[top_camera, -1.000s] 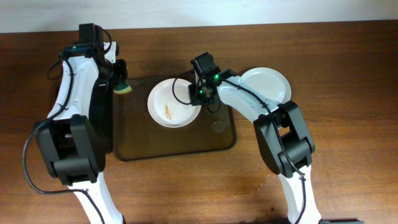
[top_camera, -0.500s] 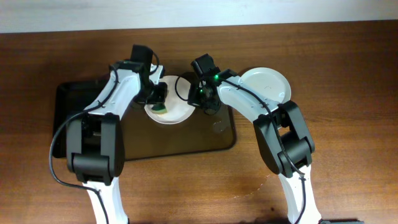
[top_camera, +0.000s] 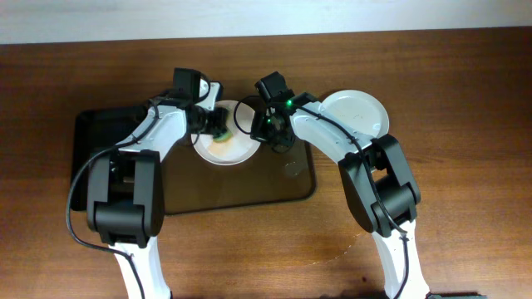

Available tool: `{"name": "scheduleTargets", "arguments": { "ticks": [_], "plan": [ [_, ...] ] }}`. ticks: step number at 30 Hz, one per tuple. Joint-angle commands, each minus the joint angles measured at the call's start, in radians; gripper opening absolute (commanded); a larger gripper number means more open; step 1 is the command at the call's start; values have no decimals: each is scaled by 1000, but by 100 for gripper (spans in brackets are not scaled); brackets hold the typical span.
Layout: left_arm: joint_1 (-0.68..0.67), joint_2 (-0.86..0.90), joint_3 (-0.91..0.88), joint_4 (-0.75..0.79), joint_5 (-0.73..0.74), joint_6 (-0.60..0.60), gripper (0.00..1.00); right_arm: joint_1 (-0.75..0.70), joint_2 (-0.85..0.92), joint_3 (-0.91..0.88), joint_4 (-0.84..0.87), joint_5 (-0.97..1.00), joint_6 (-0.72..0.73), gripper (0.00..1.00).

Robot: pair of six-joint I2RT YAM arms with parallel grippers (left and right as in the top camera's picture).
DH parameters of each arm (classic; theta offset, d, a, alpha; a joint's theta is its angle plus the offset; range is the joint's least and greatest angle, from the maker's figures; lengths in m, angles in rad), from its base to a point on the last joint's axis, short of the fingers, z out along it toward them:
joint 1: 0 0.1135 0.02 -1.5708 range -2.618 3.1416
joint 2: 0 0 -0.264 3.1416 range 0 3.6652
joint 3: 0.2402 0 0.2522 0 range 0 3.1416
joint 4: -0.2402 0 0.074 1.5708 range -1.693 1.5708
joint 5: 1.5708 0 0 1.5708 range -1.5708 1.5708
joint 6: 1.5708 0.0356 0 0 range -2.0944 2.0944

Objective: Clean dirty plates on tray and stack at the side
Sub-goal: 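Scrub the pink plate with the sponge in the left gripper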

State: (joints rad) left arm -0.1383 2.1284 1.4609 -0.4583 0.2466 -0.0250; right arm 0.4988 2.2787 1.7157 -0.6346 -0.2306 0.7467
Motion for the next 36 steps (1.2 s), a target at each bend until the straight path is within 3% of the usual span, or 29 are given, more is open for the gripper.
{"name": "scheduleTargets", "arguments": {
  "ticks": [1, 5, 7, 10, 13, 18, 19, 20, 22, 24, 26, 30, 33, 36],
  "plan": [
    [17, 19, -3, 32, -247, -29, 1, 5, 21, -6, 7, 6, -10, 4],
    [10, 20, -3, -240, -215, -31, 1, 5, 21, -6, 19, 6, -17, 4],
    [-1, 20, -3, -354, -93, 1, 1, 5, 21, -6, 23, 5, -17, 4],
    [-8, 20, -3, -343, 256, 146, 1, 5, 21, -6, 22, 5, -17, 4],
    [-5, 20, -3, -259, 336, 153, 1, 5, 21, -6, 22, 5, -23, 4],
    [-3, 22, -3, -24, -8, 10, 1, 5, 21, -6, 21, 5, -33, 4],
    [-3, 22, -3, -6, -179, -52, 1, 5, 21, -6, 21, 5, -33, 4],
    [-3, 22, -3, -22, -302, -92, 1, 5, 21, -6, 21, 5, -33, 4],
    [-3, 22, -3, -106, -413, -99, 1, 5, 21, -6, 18, 5, -36, 4],
    [-3, 22, -3, -216, -415, -93, 1, 5, 21, -6, 19, 5, -35, 4],
    [-5, 22, -3, -305, -279, -31, 1, 5, 21, -6, 18, 5, -35, 4],
    [21, 22, 36, -374, 348, 132, 1, 5, 21, -6, 7, -6, -51, 4],
    [99, 22, 143, -382, 555, 132, 1, 5, 21, -6, -4, -10, -59, 4],
    [209, 22, 281, -441, 571, 62, 1, 5, 21, -6, -4, -29, -62, 4]
  ]
}}
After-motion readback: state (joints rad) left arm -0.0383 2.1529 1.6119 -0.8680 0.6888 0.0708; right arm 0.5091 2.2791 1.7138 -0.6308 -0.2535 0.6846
